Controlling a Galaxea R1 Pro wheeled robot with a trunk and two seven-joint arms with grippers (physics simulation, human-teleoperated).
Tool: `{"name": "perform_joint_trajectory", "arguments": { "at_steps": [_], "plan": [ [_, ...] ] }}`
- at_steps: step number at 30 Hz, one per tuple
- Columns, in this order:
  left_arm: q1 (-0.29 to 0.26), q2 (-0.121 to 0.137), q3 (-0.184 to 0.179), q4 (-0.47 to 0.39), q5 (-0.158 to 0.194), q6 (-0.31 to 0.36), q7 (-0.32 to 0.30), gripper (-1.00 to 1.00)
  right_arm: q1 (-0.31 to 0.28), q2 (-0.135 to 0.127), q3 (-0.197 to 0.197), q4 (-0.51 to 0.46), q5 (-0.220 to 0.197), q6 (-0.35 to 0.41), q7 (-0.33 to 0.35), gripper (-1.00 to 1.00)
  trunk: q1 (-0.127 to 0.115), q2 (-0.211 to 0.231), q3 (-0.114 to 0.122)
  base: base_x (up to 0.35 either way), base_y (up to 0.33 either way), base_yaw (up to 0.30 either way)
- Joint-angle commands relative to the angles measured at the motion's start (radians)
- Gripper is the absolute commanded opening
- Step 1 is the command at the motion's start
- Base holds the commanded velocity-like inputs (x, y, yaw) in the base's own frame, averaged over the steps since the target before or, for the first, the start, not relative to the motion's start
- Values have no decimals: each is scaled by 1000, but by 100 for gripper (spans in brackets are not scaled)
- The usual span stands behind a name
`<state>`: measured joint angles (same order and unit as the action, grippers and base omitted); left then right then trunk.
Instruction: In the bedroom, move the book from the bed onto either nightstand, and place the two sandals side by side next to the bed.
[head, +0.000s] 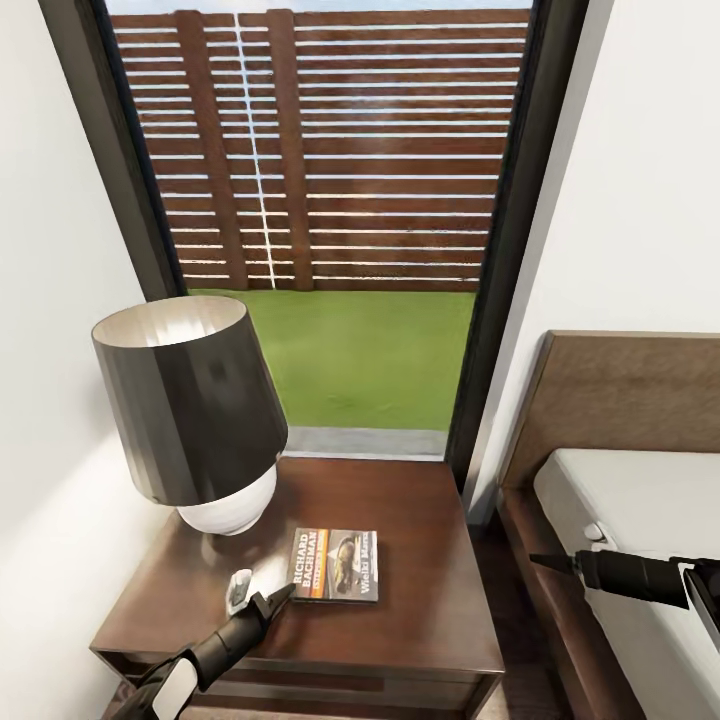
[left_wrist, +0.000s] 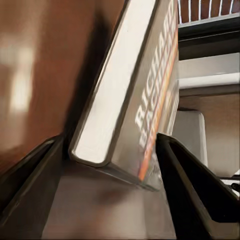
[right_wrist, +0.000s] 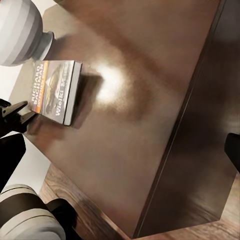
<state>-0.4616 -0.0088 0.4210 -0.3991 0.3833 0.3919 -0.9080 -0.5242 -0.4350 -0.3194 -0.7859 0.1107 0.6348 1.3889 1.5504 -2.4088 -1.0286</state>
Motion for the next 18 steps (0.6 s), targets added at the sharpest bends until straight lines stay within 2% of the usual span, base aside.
{"name": "perform_joint_trajectory", "arguments": {
  "at_steps": [1,18],
  "plan": [
    [0,0,2,0,-1,7,-1,100,-1,1,-4,-1,10,10,9,100,0,0,-1,0,0,0],
    [0,0,2,0,-1,7,-2,100,-1,1,-4,-1,10,10,9,100,0,0,-1,0,0,0]
  ]
}}
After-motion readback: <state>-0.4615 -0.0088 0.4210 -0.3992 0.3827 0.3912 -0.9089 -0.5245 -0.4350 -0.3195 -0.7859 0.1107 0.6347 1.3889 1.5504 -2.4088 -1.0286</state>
